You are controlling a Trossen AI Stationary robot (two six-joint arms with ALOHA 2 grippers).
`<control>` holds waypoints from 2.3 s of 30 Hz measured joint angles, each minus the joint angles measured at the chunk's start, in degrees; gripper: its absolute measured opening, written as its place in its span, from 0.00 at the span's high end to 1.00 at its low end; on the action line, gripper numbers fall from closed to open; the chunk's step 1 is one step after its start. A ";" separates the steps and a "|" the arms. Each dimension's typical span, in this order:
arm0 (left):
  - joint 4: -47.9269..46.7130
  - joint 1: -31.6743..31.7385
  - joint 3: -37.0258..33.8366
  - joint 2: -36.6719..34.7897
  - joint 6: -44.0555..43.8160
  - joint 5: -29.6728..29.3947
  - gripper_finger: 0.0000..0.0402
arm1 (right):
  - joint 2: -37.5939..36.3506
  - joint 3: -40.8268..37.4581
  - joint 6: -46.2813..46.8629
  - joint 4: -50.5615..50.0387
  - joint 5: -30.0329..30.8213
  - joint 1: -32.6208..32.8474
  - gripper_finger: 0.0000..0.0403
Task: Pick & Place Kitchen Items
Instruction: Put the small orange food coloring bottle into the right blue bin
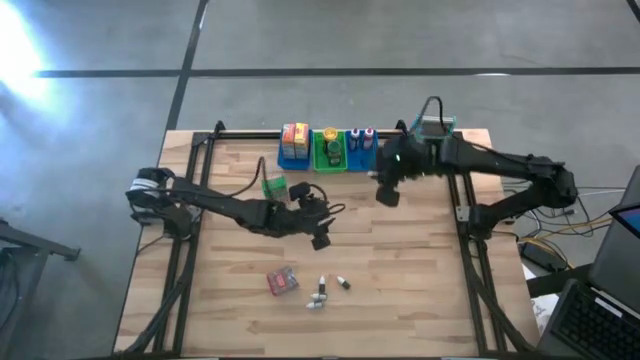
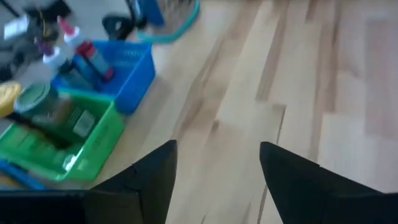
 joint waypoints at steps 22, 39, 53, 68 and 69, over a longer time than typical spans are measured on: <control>17.75 -1.42 -11.30 -10.26 8.60 0.04 0.42 | 29.13 22.57 8.18 -11.39 -4.86 -17.38 0.84; 30.36 -1.36 -31.47 -33.96 6.91 0.54 0.42 | 32.92 22.49 15.91 -10.87 -5.98 -22.56 0.84; 30.31 -1.36 -32.15 -34.89 6.70 0.58 0.42 | 40.18 22.44 17.14 -7.70 -6.19 -23.82 0.84; 30.31 -1.36 -32.13 -34.87 6.42 0.58 0.42 | 44.29 22.54 17.14 -6.05 -6.17 -25.03 0.84; 30.29 -1.36 -32.13 -34.85 6.39 0.58 0.42 | 44.33 22.55 17.13 -6.02 -6.19 -25.15 0.84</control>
